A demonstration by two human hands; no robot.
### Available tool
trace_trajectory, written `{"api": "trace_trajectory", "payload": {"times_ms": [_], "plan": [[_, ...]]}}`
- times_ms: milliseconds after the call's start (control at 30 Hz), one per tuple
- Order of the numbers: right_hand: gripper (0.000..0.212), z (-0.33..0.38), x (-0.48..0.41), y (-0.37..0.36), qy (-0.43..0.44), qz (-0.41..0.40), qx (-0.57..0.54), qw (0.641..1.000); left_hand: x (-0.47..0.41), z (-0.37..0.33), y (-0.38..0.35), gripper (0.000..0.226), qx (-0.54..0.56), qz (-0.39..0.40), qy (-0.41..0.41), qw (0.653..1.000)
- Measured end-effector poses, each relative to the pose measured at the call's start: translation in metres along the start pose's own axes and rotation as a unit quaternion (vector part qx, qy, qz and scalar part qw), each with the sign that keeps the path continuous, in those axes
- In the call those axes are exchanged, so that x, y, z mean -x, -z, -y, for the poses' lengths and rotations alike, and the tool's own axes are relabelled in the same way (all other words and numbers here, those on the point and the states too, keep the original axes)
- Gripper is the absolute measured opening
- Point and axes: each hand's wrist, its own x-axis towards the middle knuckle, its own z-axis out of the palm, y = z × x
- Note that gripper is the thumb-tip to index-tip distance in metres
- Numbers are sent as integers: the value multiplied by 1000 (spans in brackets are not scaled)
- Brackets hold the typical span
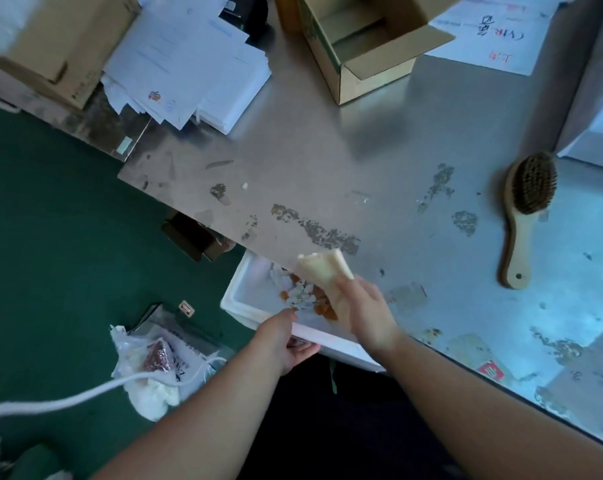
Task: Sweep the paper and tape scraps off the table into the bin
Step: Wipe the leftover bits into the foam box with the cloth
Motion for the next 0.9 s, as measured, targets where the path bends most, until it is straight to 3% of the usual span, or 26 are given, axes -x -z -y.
{"api": "trace_trajectory", "payload": {"times_ms": [67, 133, 267, 333, 467, 533, 667, 900], "plan": [[25, 8, 10, 29, -68, -93, -125, 986, 1, 0, 0, 28, 2, 3, 0, 1000], [23, 14, 26, 63, -66, -149, -242, 957, 0, 0, 1, 25, -6, 7, 4, 1000], [18, 26, 82, 126, 4, -278, -290, 916, 0, 5, -5, 22, -6, 13, -11, 1000], [20, 22, 109, 146, 30, -359, -275, 891, 2, 6, -6, 19, -2, 11, -12, 1000], [24, -5, 134, 155, 25, -536, -62, 841, 0, 4, -2, 19, -14, 25, -3, 1000], [38, -25, 129, 143, 36, -536, -25, 843, -5, 2, 1, 25, -21, 27, 0, 999], [61, -74, 79, 103, -54, -449, 160, 877, -10, -6, 11, 37, -38, 44, 0, 998], [66, -62, -13, 8, -39, -425, 317, 847, -14, -27, 30, 35, -67, 56, 7, 996]]}}
